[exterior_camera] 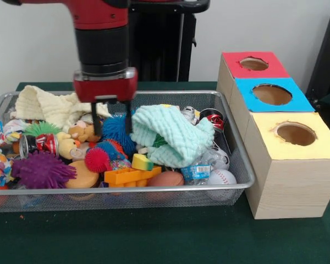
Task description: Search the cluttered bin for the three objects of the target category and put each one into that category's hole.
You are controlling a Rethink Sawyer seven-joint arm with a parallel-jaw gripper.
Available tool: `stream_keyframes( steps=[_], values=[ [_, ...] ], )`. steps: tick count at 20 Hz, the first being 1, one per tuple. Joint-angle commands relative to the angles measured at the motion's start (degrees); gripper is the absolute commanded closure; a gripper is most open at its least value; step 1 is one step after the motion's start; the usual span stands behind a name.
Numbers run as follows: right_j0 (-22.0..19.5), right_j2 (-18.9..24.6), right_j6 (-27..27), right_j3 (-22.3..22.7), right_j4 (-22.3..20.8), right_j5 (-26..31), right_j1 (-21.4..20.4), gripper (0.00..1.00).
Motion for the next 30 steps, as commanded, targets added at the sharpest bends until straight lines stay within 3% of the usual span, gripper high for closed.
stream_keyframes(
  steps=[1,10,15,23,27,30],
  values=[
    [-2.37,2.00,-10.76,-7.01,-5.53,8.19,3.34,0.00],
    [0.15,2.07,-5.27,-6.45,-8.54,3.79,5.51,0.00],
    [1.94,1.47,-3.19,-4.50,-7.86,6.12,4.58,0.00],
    [6.43,-1.24,2.97,-0.58,-6.55,5.26,1.29,0.00],
    [8.78,-4.86,1.82,-1.58,-9.74,5.88,-0.17,0.00],
    [7.04,-4.45,-3.31,-2.04,-11.20,6.19,-1.74,0.00]
  ],
)
